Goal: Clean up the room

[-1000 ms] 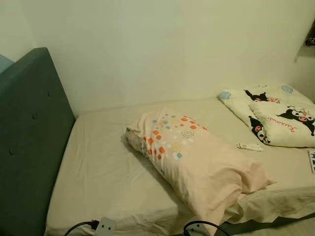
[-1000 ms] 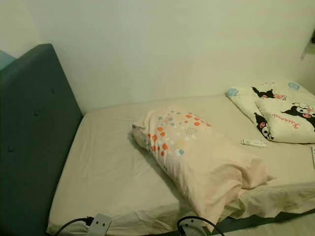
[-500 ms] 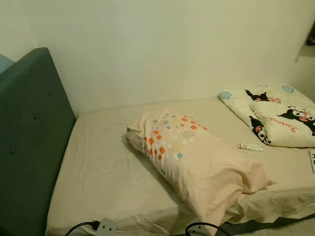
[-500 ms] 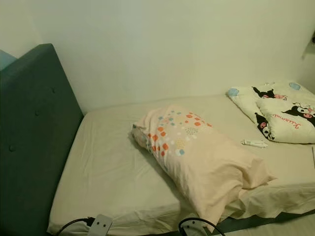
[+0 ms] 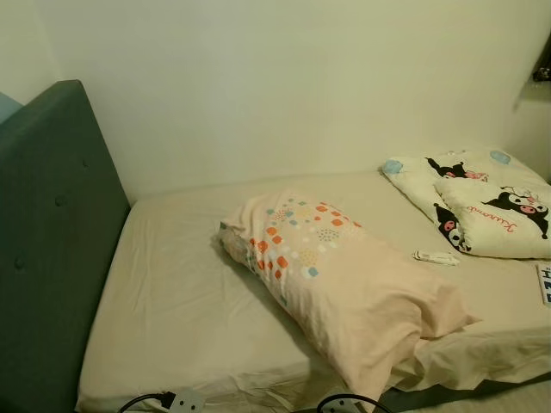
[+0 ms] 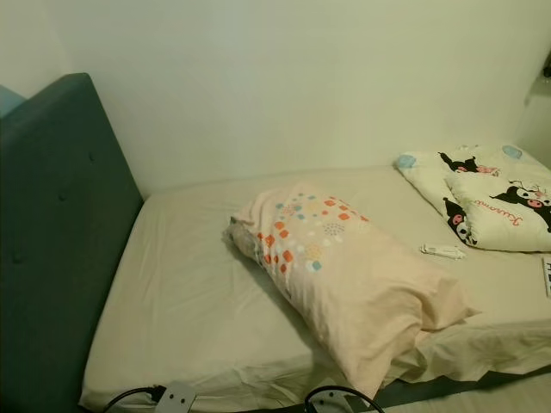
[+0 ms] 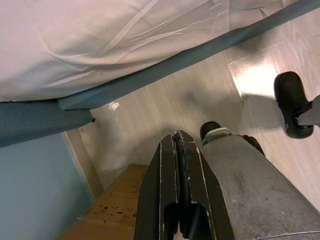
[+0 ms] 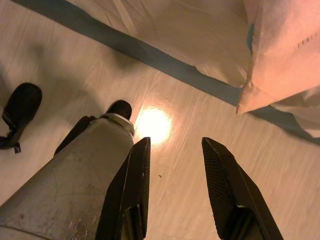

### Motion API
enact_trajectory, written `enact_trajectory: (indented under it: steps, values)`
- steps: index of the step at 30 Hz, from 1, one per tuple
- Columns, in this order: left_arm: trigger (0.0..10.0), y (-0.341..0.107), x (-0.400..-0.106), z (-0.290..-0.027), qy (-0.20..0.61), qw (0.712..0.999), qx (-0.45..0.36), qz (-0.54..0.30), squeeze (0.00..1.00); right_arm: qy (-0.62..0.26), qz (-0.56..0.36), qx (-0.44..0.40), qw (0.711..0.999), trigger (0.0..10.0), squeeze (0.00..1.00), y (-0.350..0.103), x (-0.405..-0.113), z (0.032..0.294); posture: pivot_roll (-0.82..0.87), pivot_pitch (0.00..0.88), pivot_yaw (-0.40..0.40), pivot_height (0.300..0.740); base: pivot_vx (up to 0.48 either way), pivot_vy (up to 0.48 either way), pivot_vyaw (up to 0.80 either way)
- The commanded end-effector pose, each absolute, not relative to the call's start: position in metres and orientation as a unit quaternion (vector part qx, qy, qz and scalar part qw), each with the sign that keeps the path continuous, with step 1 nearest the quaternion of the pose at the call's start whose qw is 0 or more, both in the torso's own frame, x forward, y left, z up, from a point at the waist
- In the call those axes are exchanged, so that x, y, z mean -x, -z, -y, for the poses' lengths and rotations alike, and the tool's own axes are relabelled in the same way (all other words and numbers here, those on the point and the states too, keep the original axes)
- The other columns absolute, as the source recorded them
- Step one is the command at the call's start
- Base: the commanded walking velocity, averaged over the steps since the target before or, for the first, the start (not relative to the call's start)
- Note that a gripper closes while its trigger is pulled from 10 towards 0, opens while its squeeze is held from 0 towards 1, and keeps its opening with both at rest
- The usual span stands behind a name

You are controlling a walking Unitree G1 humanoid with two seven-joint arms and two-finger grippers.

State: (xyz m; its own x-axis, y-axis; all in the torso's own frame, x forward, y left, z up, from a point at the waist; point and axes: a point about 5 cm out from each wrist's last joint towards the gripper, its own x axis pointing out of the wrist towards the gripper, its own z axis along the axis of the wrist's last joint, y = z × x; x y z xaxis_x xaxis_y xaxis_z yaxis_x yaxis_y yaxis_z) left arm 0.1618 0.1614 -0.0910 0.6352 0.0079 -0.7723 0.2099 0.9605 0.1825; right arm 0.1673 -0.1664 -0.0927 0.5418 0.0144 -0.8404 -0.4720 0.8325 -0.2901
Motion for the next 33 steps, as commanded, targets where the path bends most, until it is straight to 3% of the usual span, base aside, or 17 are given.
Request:
enact_trajectory:
  steps: [1,33]
  values:
    - [10.0,0.0909,-0.1607,-0.1665,0.058,0.894,-0.138,-0.422,0.0,-0.15,-0.461,0.253,0.837,10.0,0.0,0.0942,-0.164,0.1656,-0.02,0.0,-0.011,0.727,0.0,0.0,0.0]
    - [10.0,0.0918,-0.1606,-0.1592,0.059,0.893,-0.136,-0.425,0.0,-0.139,-0.462,0.253,0.839,10.0,0.0,0.0927,-0.1669,0.1713,-0.03,0.0,-0.023,0.727,0.0,0.0,0.0]
